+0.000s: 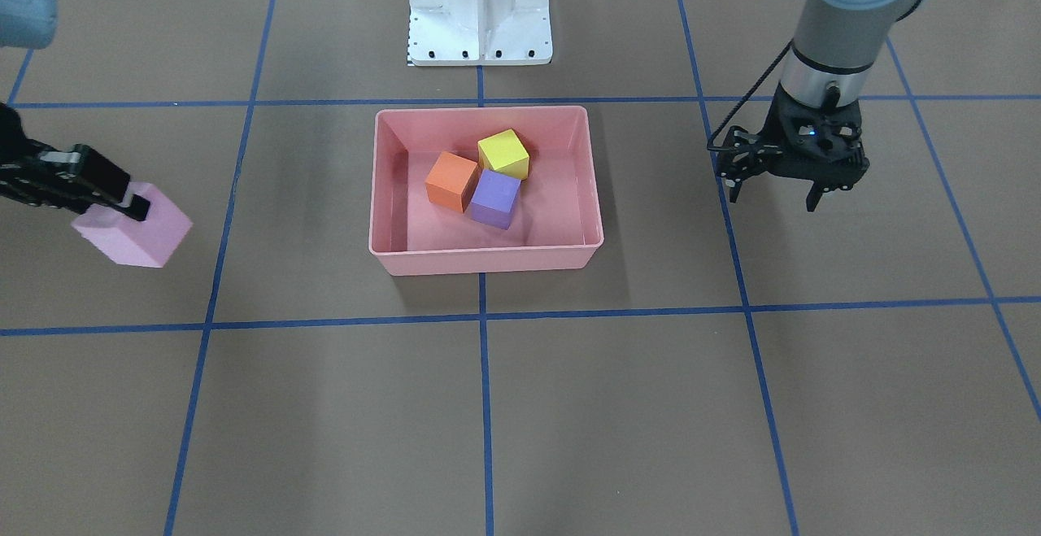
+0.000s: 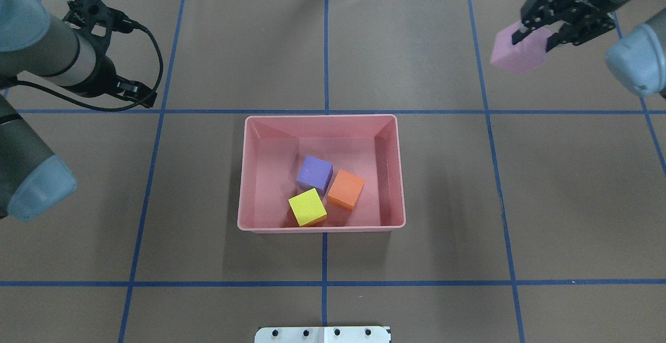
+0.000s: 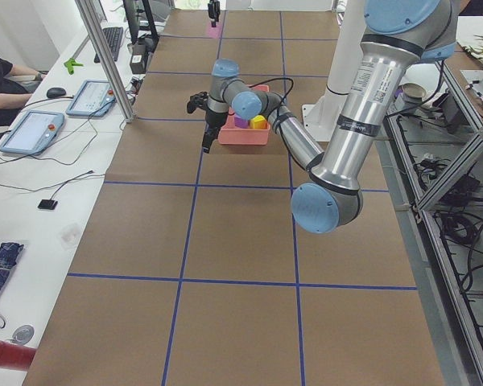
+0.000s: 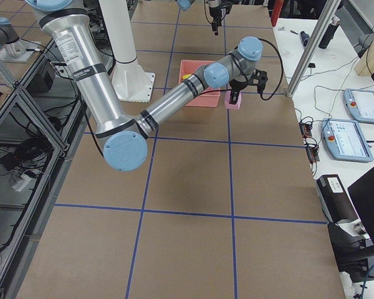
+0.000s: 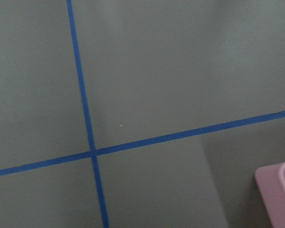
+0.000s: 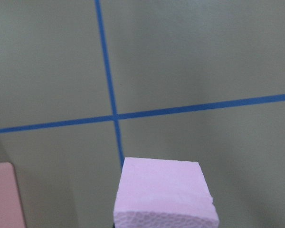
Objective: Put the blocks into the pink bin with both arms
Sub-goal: 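Carry the pink cube into the bin and release it with the right gripper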
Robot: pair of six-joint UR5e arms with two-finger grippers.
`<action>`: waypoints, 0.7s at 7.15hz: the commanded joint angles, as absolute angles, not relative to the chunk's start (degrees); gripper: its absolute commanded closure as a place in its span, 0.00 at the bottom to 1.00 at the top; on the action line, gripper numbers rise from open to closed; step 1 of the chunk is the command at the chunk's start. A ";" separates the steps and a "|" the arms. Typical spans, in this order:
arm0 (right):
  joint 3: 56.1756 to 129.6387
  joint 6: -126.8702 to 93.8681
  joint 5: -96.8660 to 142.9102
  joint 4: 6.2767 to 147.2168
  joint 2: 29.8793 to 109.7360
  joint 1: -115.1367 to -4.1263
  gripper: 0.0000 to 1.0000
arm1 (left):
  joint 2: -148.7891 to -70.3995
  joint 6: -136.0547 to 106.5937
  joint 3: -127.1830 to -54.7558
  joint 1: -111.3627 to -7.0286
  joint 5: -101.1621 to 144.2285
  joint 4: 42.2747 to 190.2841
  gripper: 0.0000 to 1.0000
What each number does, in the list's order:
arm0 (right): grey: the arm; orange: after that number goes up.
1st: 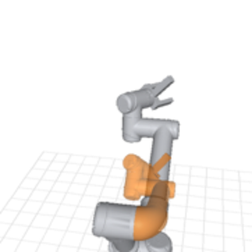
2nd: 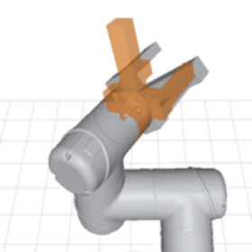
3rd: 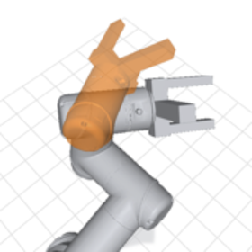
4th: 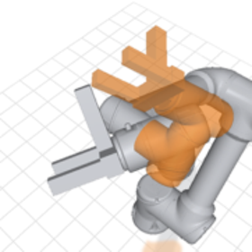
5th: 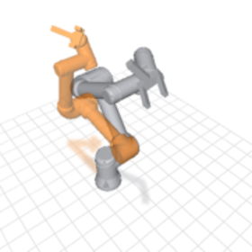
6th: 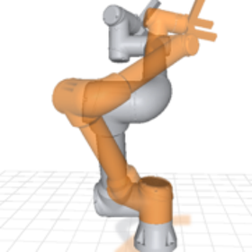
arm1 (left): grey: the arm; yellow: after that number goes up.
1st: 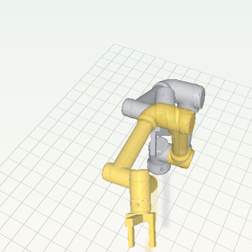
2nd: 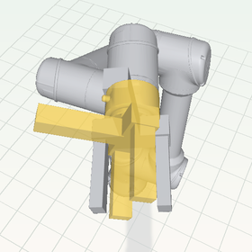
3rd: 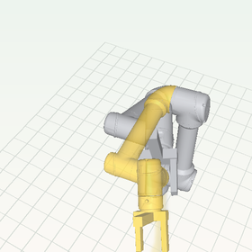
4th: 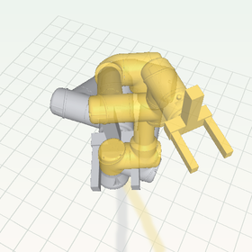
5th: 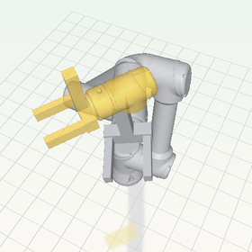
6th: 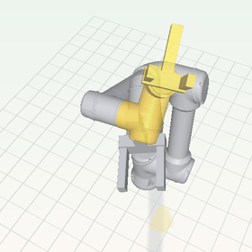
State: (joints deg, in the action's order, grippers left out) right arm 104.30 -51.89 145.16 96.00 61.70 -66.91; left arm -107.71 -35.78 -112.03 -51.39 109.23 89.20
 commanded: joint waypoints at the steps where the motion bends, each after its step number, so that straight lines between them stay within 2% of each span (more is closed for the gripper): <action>1: 103.88 -63.41 140.57 95.89 52.24 -58.49 1.00 | -102.67 -31.14 -104.89 -58.15 112.65 101.39 0.00; 3: 103.71 -69.42 129.62 94.84 47.04 -47.26 1.00 | -102.66 -17.12 -99.34 -66.32 119.25 101.51 0.00; 5: 100.48 -76.86 117.21 85.66 45.62 -35.03 1.00 | -102.05 -13.80 -98.70 -69.16 119.53 101.08 0.00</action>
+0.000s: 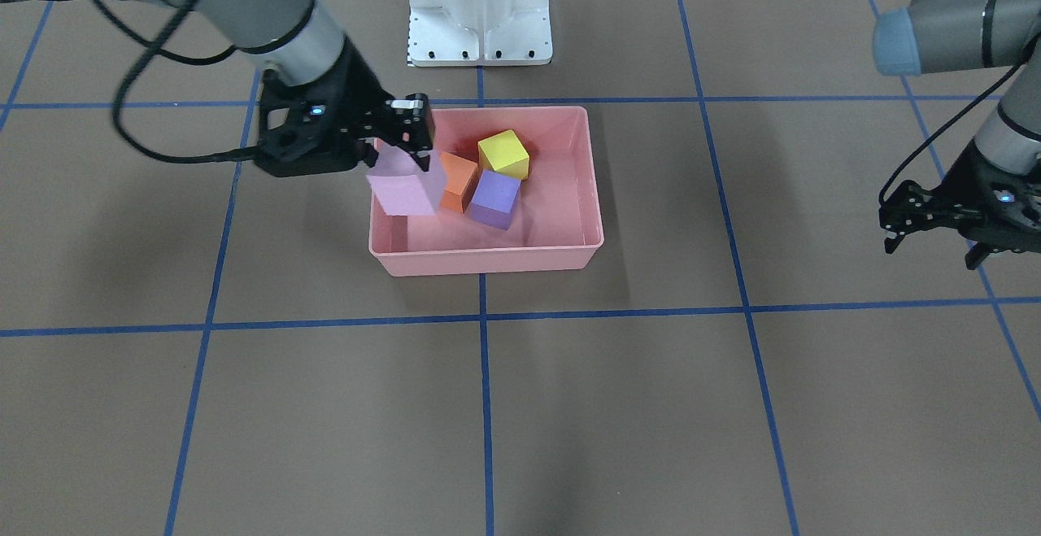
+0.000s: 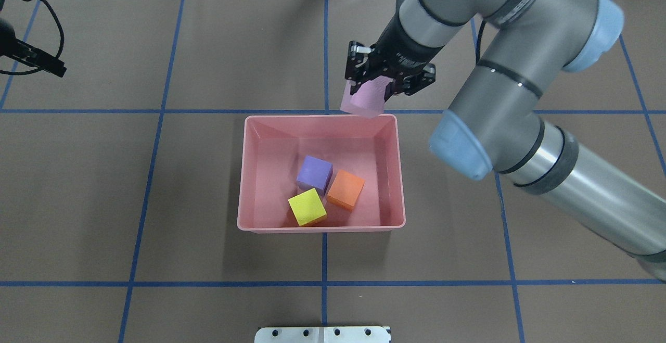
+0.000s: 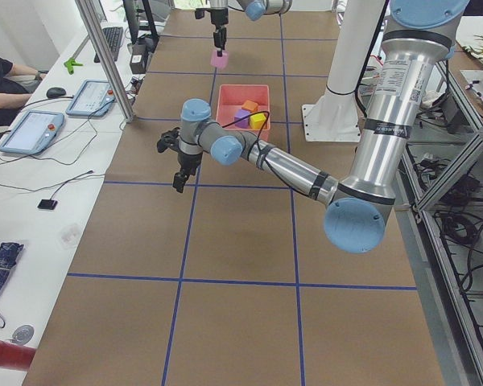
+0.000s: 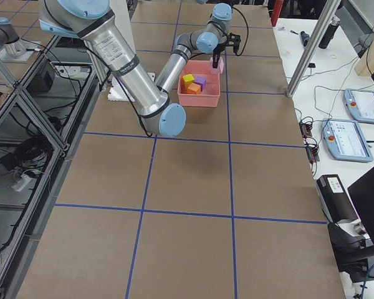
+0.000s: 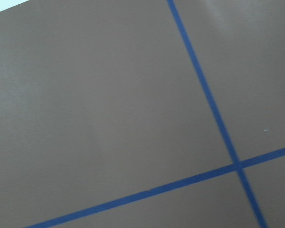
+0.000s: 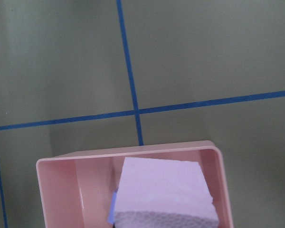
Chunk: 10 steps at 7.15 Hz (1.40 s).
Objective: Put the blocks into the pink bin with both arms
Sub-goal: 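Carry the pink cube into the bin and release it with the right gripper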
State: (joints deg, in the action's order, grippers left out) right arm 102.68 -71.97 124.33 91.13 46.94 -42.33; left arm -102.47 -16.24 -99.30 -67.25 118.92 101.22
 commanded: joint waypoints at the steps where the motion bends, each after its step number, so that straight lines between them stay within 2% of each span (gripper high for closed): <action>1: 96.46 -78.56 115.42 83.95 43.27 -31.41 1.00 | -102.04 -13.62 -98.35 -69.08 119.44 101.60 0.00; 3: 88.46 -79.27 111.19 83.24 36.86 -28.57 1.00 | -100.21 -13.62 -99.31 -69.96 119.53 101.78 0.00; 5: 87.28 -79.45 111.18 81.92 36.65 -27.34 1.00 | -99.93 -14.06 -99.67 -70.05 119.10 102.04 0.00; 6: 87.36 -80.58 111.27 81.91 36.65 -27.33 0.41 | -99.93 -14.15 -98.88 -69.79 118.83 102.04 0.00; 7: 88.76 -80.94 111.18 82.00 36.48 -27.33 0.01 | -99.84 -13.72 -99.14 -69.96 118.83 101.69 0.00; 9: 91.22 -81.04 111.44 83.83 36.82 -27.94 0.01 | -97.83 -13.45 -99.23 -70.31 118.92 101.78 0.00; 10: 94.71 -80.60 111.79 89.42 37.09 -28.99 0.01 | -97.47 -13.27 -99.32 -71.01 119.44 101.52 0.00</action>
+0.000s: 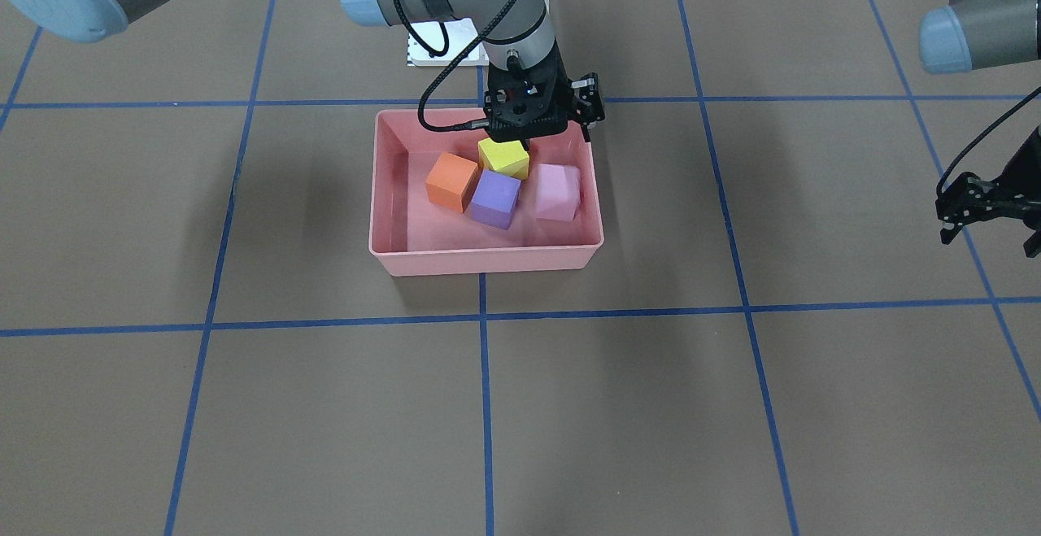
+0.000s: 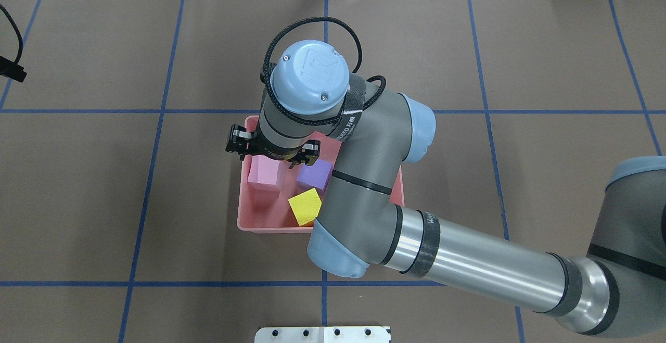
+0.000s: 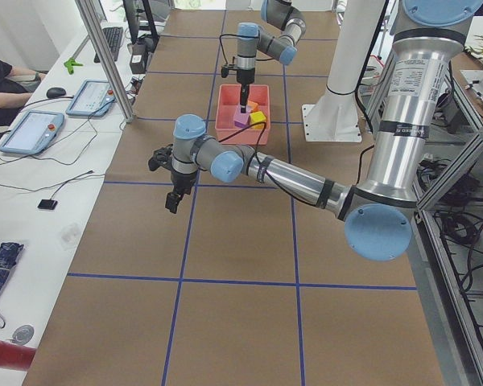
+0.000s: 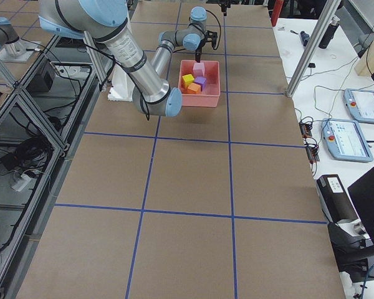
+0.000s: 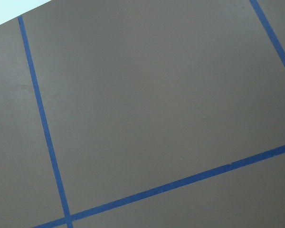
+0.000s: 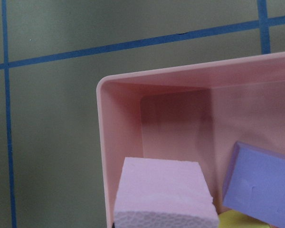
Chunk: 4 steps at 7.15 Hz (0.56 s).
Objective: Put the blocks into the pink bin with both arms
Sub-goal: 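Carry the pink cube into the bin and release it with the right gripper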
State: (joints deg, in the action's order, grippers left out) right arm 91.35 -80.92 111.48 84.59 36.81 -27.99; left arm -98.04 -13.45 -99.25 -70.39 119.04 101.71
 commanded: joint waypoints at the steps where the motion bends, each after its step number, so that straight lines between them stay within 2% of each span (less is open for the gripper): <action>1: 98.92 -79.73 112.32 96.26 37.35 -31.01 0.01 | -96.08 -13.27 -99.58 -71.10 119.44 101.77 0.00; 3: 107.18 -67.41 114.78 113.65 41.01 -39.06 0.01 | -95.89 -10.66 -99.58 -74.16 119.79 100.82 0.00; 4: 112.45 -58.45 116.09 115.12 49.14 -43.72 0.01 | -95.89 -4.46 -99.23 -77.22 124.23 95.68 0.00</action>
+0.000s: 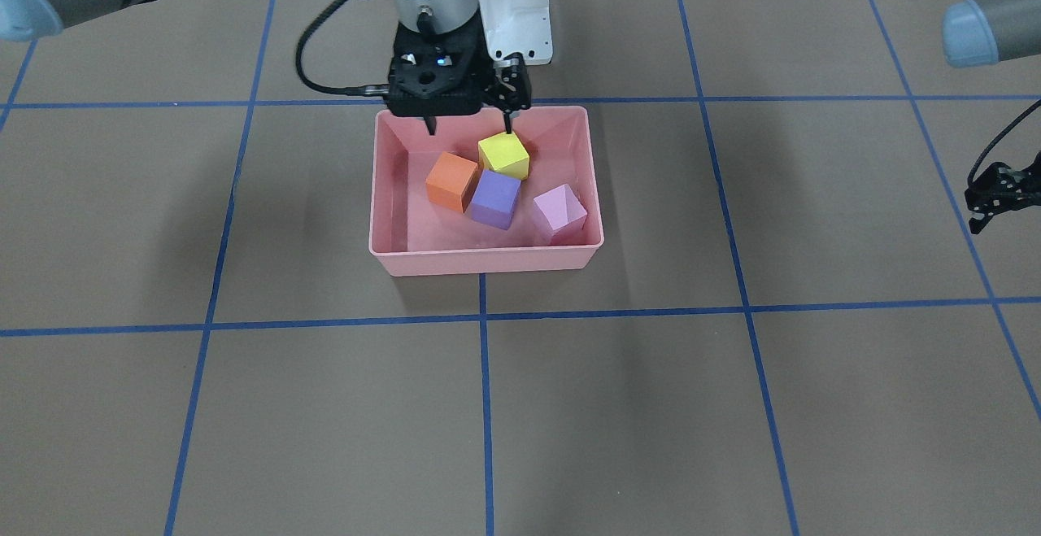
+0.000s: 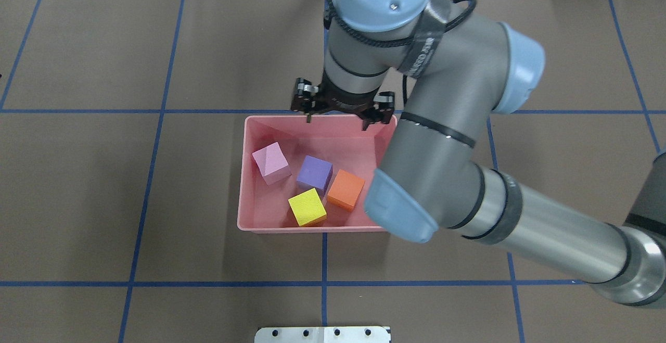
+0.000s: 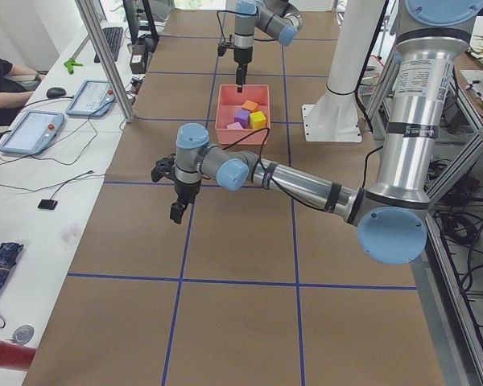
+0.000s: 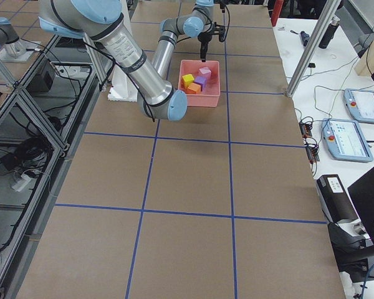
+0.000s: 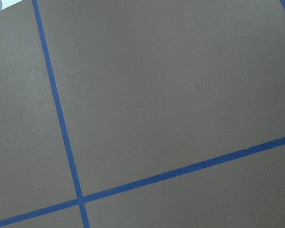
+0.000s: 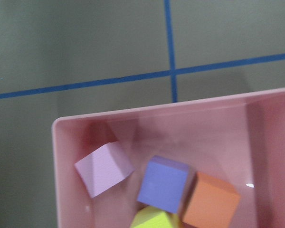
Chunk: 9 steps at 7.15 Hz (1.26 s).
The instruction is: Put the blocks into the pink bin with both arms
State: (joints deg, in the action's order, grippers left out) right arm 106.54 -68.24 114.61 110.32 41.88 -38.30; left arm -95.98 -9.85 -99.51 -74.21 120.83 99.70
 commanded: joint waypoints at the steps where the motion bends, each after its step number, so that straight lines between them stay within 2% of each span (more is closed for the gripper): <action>1: 114.59 -48.27 122.72 114.61 56.70 -49.77 0.01 | -96.06 1.61 -99.84 -81.35 128.63 89.53 0.00; 2: 114.78 -36.24 128.00 114.52 62.26 -57.32 0.01 | -95.98 7.41 -99.76 -83.82 130.06 86.51 0.00; 5: 112.25 -9.24 133.92 114.52 75.63 -70.53 0.01 | -92.57 14.04 -97.04 -88.15 130.17 84.02 0.00; 7: 103.24 7.56 136.23 114.43 78.65 -78.62 0.01 | -90.63 14.24 -96.07 -88.94 130.34 84.64 0.00; 8: 97.62 11.82 136.58 110.61 79.36 -81.62 0.00 | -90.35 14.15 -96.50 -89.12 130.34 84.55 0.00; 9: 92.69 13.26 136.84 99.95 82.76 -82.78 0.01 | -90.35 14.15 -95.37 -89.03 130.25 84.64 0.00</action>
State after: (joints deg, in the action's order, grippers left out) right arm 99.23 9.16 136.36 109.49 79.58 -80.09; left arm -90.64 14.12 -96.17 -88.93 130.31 84.55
